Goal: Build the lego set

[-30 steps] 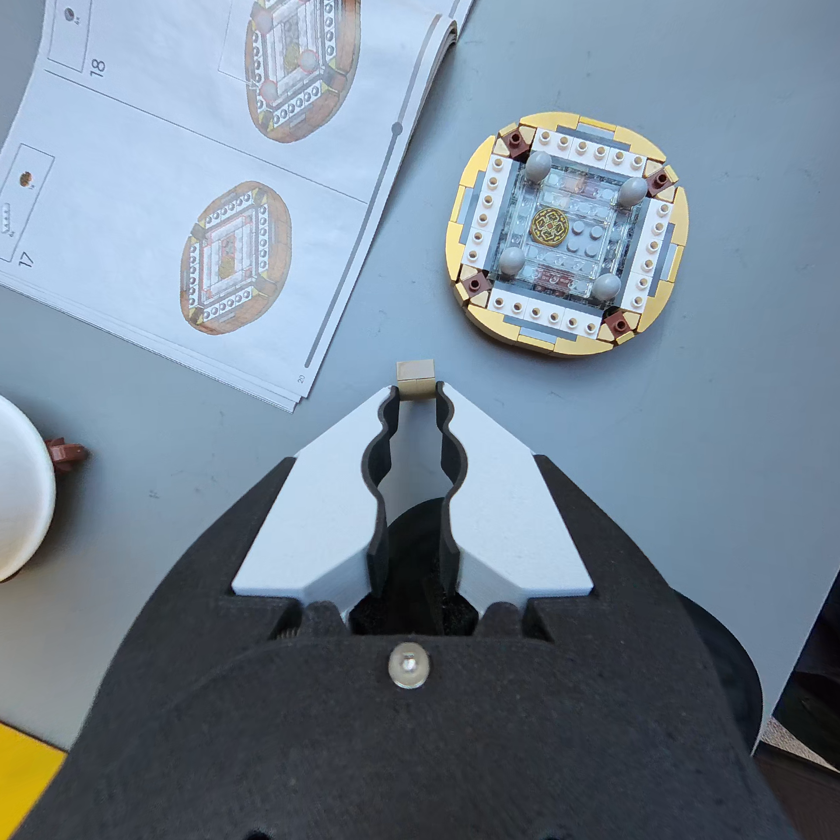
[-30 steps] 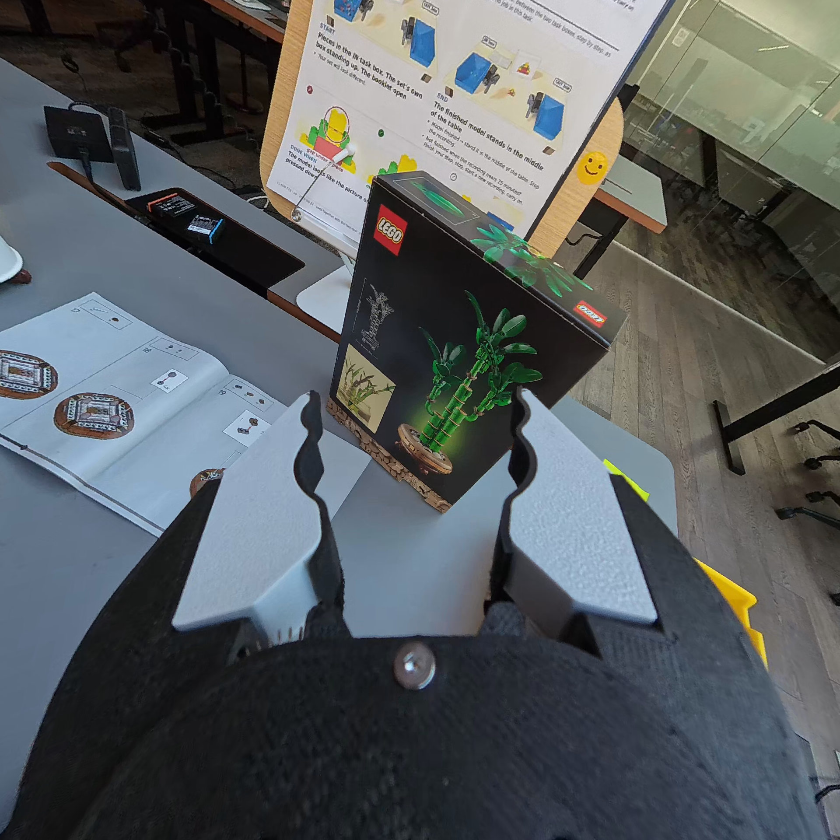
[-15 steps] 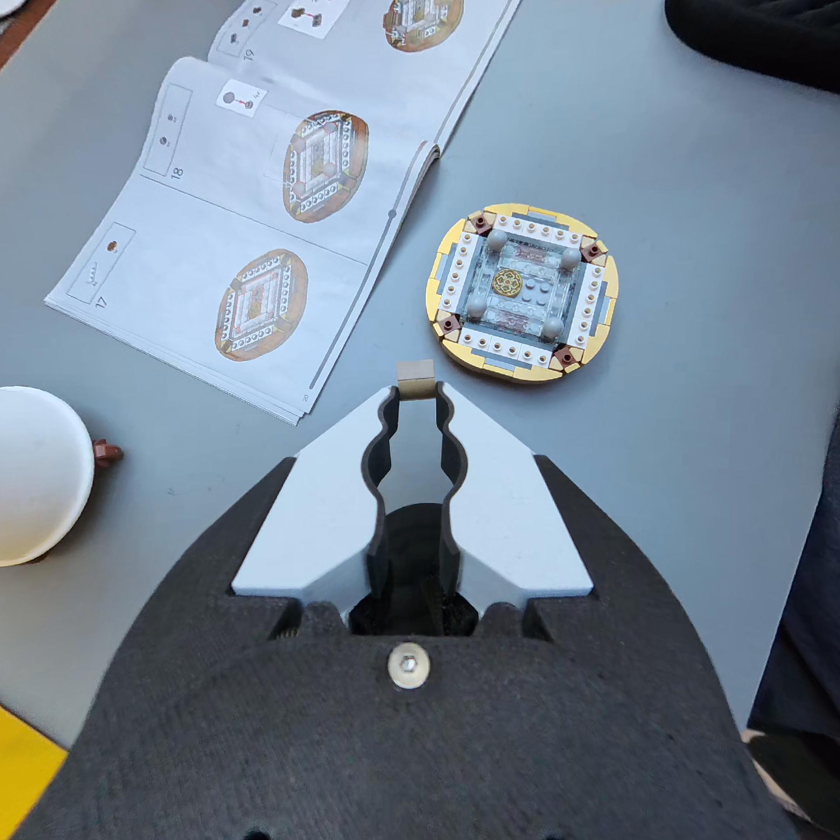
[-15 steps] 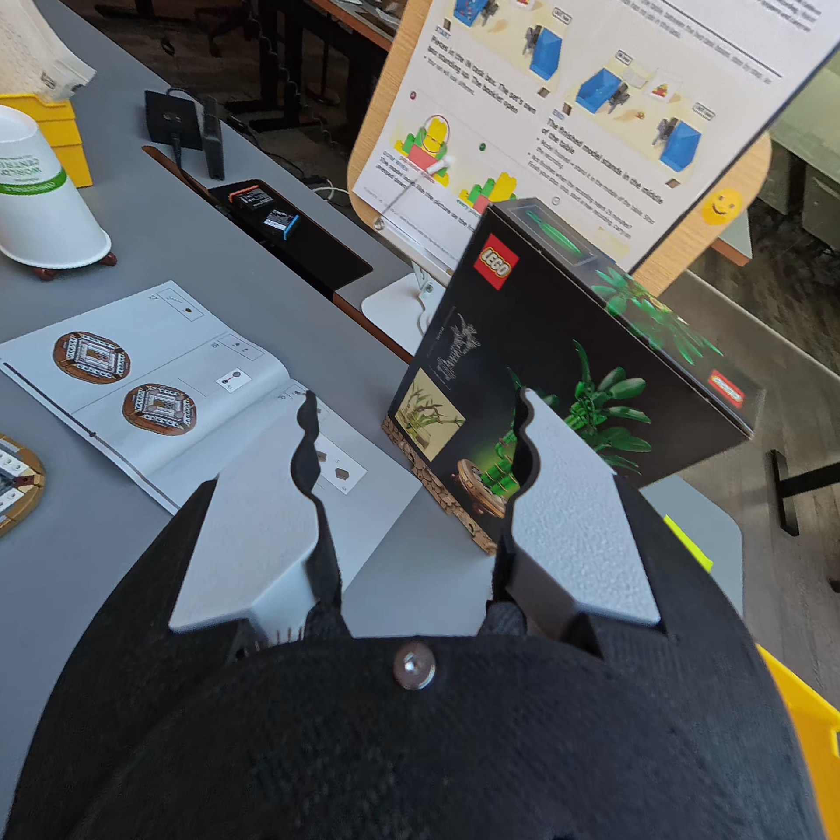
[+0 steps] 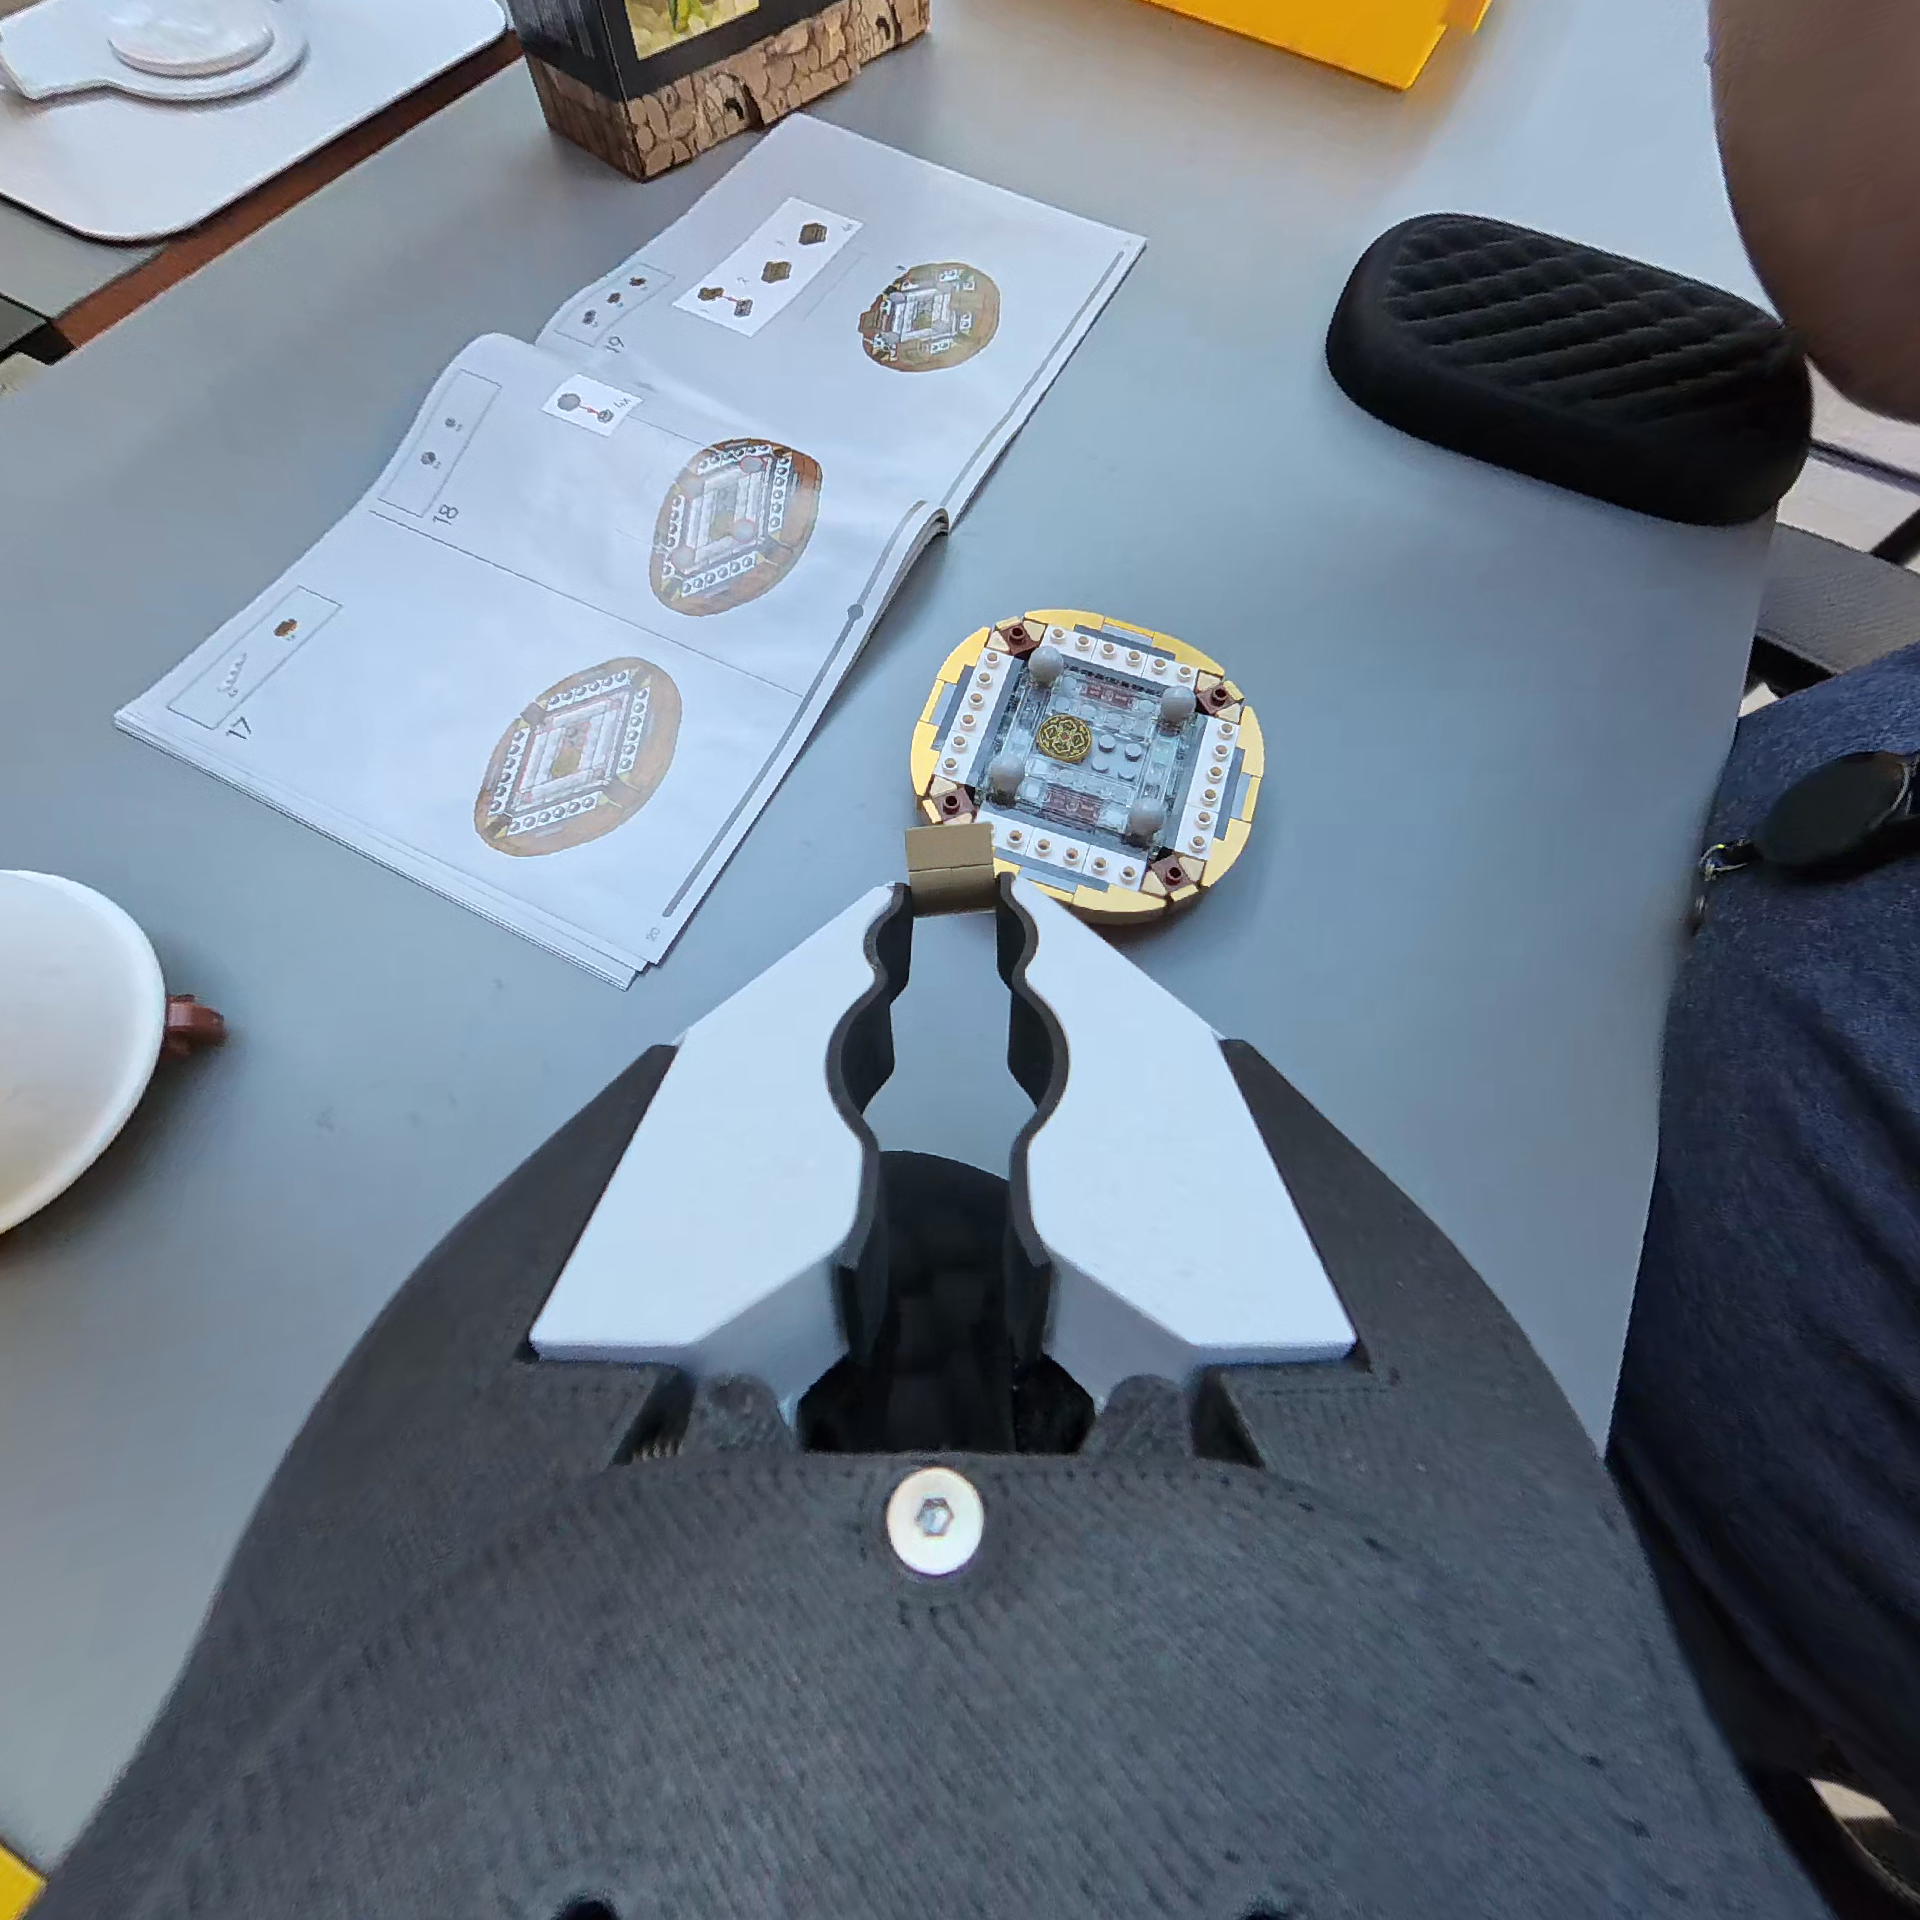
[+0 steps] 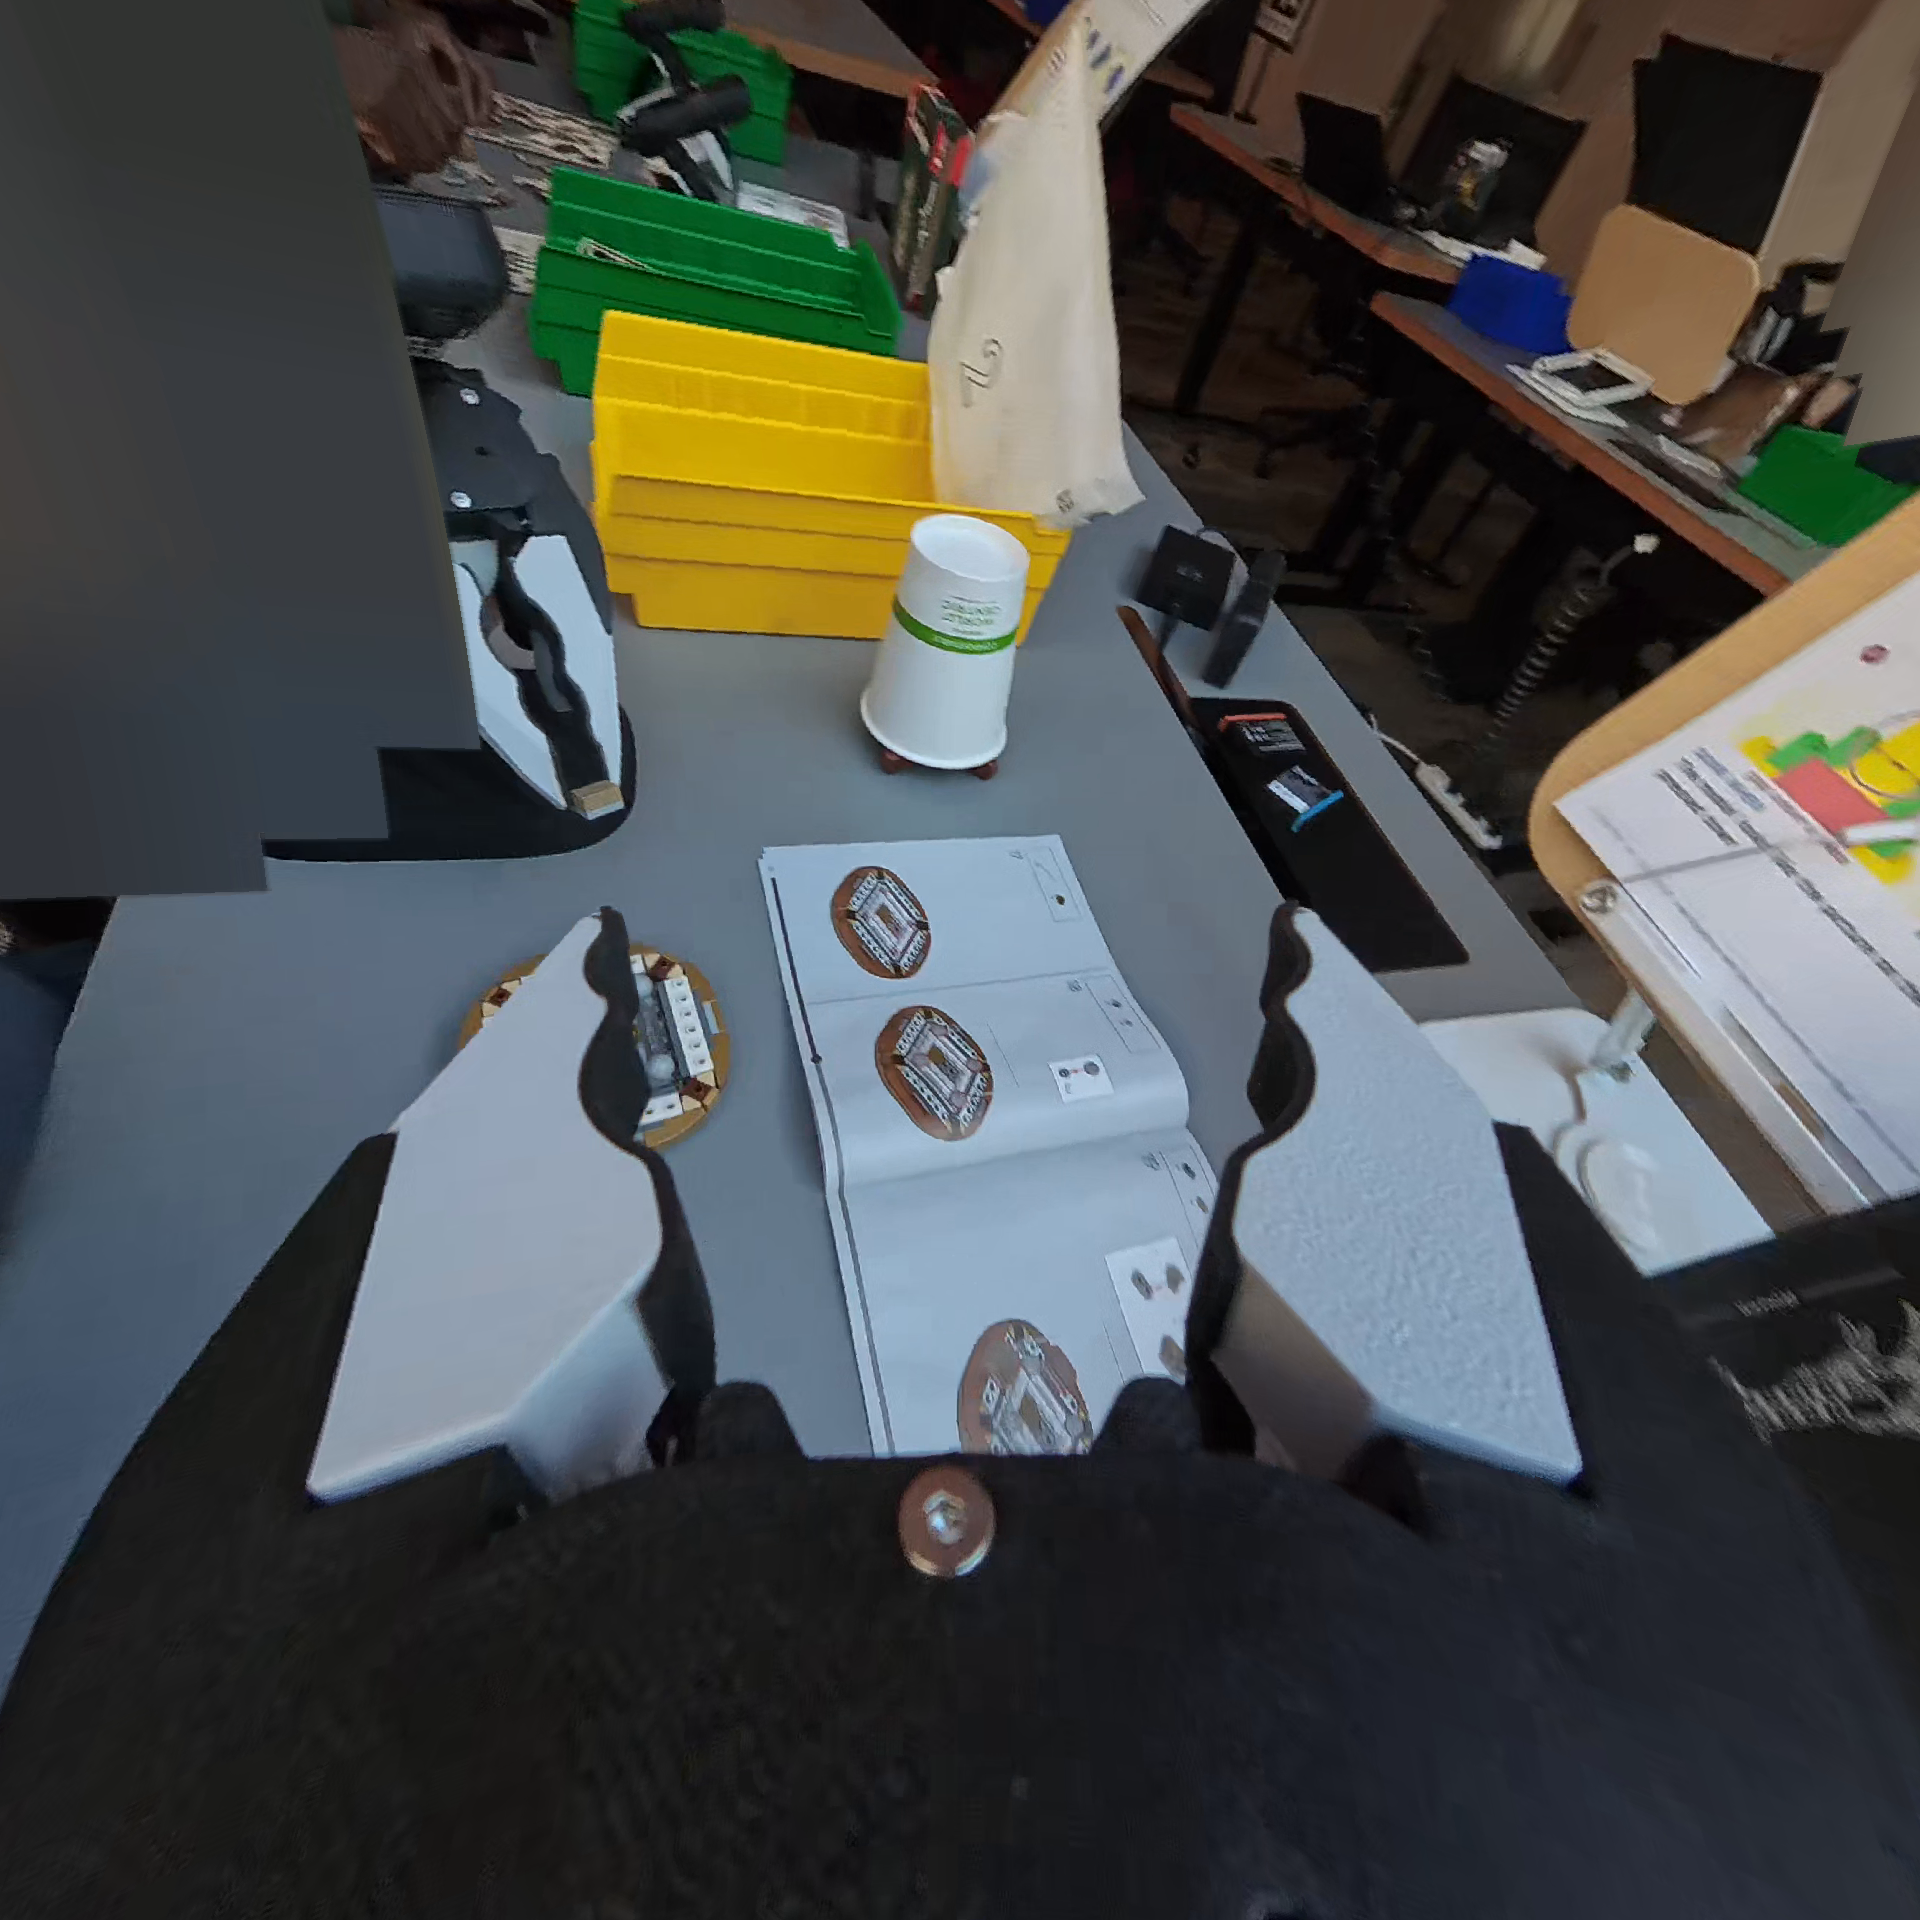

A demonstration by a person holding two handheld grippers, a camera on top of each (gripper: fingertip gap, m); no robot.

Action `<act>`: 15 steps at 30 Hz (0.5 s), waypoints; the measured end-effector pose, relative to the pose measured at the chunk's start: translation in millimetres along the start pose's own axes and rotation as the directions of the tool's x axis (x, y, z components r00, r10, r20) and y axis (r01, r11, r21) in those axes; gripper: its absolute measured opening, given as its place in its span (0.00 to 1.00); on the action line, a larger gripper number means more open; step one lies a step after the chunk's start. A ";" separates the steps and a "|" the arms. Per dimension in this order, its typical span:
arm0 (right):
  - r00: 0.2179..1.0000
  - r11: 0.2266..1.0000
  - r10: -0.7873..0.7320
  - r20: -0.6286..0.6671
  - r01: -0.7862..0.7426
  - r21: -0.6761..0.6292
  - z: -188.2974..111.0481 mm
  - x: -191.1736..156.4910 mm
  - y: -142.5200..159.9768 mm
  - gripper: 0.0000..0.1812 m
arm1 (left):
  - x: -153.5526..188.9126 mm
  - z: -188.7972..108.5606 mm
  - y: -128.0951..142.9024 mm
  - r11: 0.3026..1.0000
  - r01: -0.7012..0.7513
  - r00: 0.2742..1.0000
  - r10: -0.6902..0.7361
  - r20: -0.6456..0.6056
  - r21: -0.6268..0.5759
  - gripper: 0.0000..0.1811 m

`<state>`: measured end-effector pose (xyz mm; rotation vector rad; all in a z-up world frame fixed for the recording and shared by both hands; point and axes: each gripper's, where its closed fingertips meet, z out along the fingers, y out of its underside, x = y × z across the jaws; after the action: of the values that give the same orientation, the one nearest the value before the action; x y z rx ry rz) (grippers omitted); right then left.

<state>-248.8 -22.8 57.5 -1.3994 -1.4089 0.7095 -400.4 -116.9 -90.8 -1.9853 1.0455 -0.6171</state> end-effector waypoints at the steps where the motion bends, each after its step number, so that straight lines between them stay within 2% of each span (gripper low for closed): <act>1: 0.999 0.999 -0.020 0.032 0.019 0.032 7.7 -9.2 1.2 0.66 | 0.1 -1.9 -0.7 1.000 0.001 1.000 -0.001 0.001 0.010 0.08; 3: 0.990 0.998 -0.021 0.141 0.012 0.066 29.0 -38.8 14.0 0.71 | -0.1 -4.5 -1.7 1.000 0.001 1.000 -0.002 0.003 0.022 0.08; 7: 0.951 0.996 0.061 0.303 -0.036 -0.087 76.8 -100.5 76.7 0.78 | 5.8 -3.9 -2.3 1.000 0.004 1.000 -0.003 -0.029 0.019 0.08; 9: 0.946 0.987 0.083 0.314 -0.034 -0.159 93.5 -115.4 103.9 0.80 | 8.6 -1.0 -0.1 1.000 -0.006 0.999 0.006 -0.038 0.001 0.08; 12: 0.926 0.980 0.135 0.352 -0.073 -0.185 106.3 -133.7 118.2 0.81 | 13.5 6.8 3.7 0.999 -0.022 0.998 0.020 -0.056 -0.030 0.08; 15: 0.935 0.971 0.073 0.348 0.013 -0.240 112.2 -143.2 135.1 0.81 | 22.4 19.4 6.4 0.997 -0.054 0.994 0.049 -0.097 -0.056 0.08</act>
<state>-321.5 -112.4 -137.5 -1.5336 -1.8081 0.8676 -377.4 -129.8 -105.9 -1.9886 1.1811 -0.6664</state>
